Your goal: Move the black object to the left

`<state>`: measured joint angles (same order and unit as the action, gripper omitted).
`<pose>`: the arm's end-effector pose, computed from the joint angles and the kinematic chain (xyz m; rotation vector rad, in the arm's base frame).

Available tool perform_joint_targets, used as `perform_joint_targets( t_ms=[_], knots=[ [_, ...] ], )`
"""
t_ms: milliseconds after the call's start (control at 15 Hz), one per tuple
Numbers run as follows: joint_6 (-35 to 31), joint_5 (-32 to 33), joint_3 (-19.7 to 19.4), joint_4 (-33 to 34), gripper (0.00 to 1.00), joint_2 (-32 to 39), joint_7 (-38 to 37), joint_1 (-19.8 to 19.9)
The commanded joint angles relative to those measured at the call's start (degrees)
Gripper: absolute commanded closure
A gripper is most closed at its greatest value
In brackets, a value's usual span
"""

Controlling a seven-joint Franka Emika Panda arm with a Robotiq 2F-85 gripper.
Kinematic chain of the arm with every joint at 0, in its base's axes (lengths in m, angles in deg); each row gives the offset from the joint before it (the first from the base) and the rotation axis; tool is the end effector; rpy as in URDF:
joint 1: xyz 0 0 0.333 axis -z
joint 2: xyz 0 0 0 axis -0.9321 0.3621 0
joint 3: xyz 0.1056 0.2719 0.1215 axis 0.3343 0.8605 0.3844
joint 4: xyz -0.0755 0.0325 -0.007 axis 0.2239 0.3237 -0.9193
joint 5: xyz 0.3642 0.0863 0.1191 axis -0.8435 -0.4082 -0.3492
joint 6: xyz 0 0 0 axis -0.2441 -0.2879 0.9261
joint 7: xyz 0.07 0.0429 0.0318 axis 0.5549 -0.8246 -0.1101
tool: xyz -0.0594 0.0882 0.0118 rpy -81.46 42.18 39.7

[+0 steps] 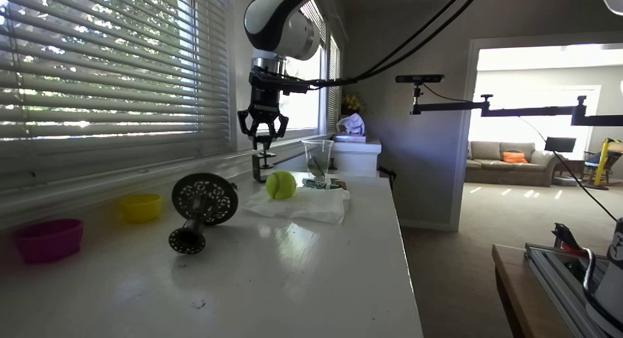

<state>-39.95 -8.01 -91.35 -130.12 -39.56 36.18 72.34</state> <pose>0.6893 -0.1084 0.3715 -2.9041 1.0504 -0.1726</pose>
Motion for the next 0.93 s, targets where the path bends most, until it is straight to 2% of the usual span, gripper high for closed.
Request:
perform_joint_targets(
  t_ms=[0, 67, 200, 333, 467, 867],
  knots=[
    [0.76, -0.54, -1.15, -4.64, 0.93, -5.16, -1.34, -0.17],
    [1.07, -0.34, -1.49, -5.24, 0.93, -6.1, -1.38, -0.08],
    [1.26, -0.23, -1.81, -6.54, 1.0, -7.7, -1.38, -0.13],
    [1.95, -0.47, -1.31, -8.67, 0.97, -10.25, -0.43, -0.46],
    [2.82, -0.44, -0.27, -11.67, 1.0, -13.69, 1.21, -1.16],
    [4.61, -2.04, 5.68, -19.66, 1.0, -24.35, 7.68, -4.35]
  ],
)
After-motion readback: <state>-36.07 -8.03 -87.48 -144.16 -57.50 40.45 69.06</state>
